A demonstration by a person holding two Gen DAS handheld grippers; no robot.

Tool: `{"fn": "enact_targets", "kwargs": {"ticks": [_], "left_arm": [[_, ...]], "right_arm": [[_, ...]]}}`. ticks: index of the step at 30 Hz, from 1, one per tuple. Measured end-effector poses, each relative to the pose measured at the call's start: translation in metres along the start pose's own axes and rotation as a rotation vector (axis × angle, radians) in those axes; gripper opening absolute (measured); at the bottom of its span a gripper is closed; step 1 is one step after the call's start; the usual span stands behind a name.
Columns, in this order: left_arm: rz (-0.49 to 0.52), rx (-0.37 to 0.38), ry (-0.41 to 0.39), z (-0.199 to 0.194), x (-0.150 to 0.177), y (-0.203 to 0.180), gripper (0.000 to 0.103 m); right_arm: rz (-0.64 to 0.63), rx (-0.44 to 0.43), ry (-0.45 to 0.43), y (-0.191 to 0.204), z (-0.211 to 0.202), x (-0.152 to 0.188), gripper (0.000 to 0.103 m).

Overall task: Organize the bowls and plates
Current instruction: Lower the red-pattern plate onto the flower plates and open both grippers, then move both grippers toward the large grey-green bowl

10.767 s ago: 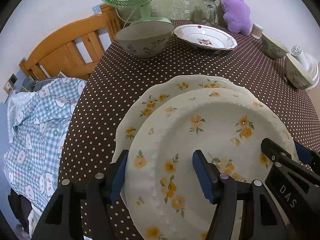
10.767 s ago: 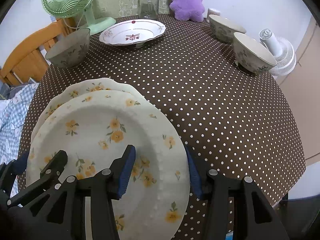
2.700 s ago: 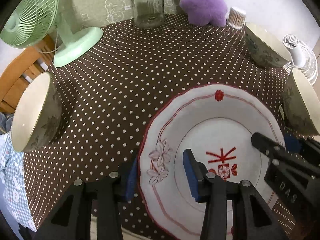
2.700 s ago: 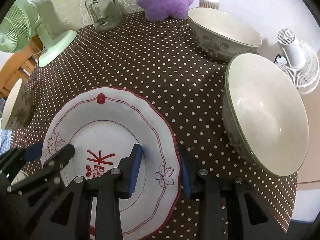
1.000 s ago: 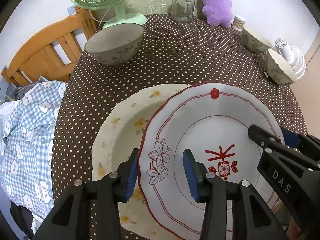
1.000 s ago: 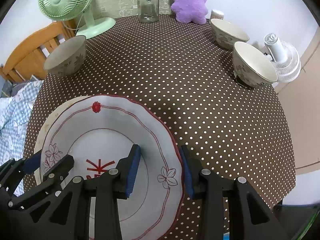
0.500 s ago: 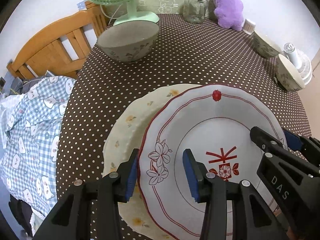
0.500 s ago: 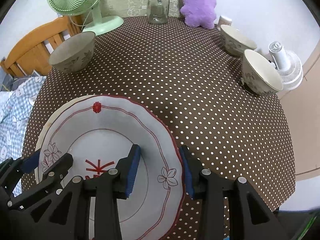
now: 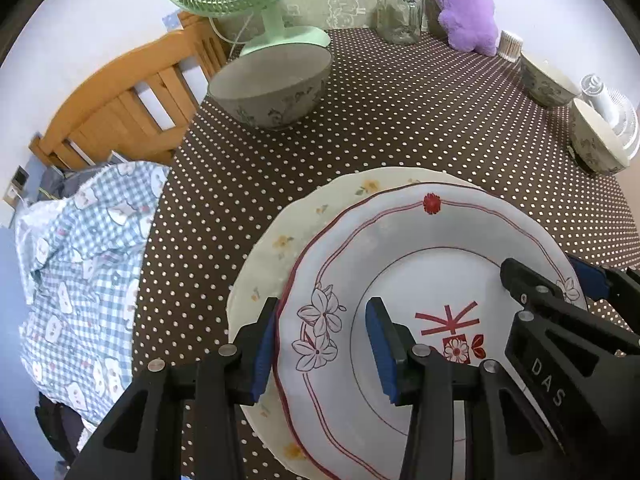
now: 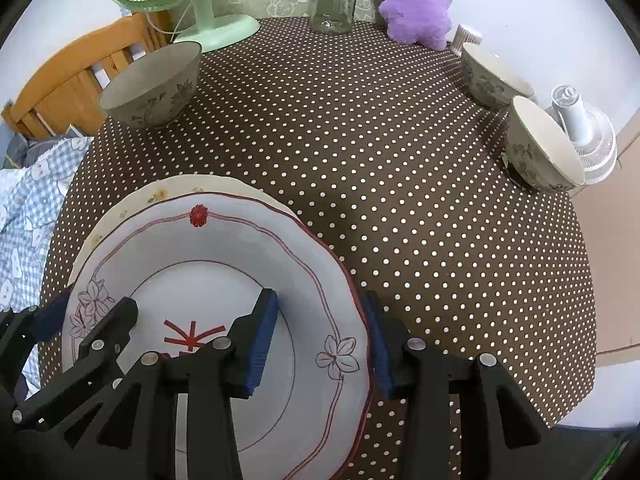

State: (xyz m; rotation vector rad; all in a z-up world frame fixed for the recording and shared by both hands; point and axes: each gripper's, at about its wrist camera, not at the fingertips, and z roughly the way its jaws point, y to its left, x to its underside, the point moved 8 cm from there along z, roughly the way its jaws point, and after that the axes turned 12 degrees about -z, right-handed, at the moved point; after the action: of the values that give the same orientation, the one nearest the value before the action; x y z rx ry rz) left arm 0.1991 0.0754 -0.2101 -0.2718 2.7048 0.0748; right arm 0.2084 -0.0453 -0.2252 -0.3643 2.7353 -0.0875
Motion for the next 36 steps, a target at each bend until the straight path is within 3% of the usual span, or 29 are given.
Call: {"fn": "enact_targets", "kwargs": {"ticks": [3,11,16,36], "left_arm": [[0.031,-0.051,-0.014,0.002,0.000,0.001,0.044],[0.035,-0.039,-0.001,0.003,0.002,0.002,0.059],[0.037,-0.031,0.005,0.001,0.003,-0.001,0.064],[0.026,0.006,-0.045,-0.018,-0.016,0.005,0.086]], "right_arm": [[0.010,-0.039,0.024,0.003,0.004,0.004,0.047],[-0.012,-0.026,0.019,0.001,-0.011,0.013,0.046],[-0.027,-0.035,0.000,0.001,-0.018,0.012,0.030],[0.017,-0.028,0.014,0.005,-0.019,-0.009,0.032]]}}
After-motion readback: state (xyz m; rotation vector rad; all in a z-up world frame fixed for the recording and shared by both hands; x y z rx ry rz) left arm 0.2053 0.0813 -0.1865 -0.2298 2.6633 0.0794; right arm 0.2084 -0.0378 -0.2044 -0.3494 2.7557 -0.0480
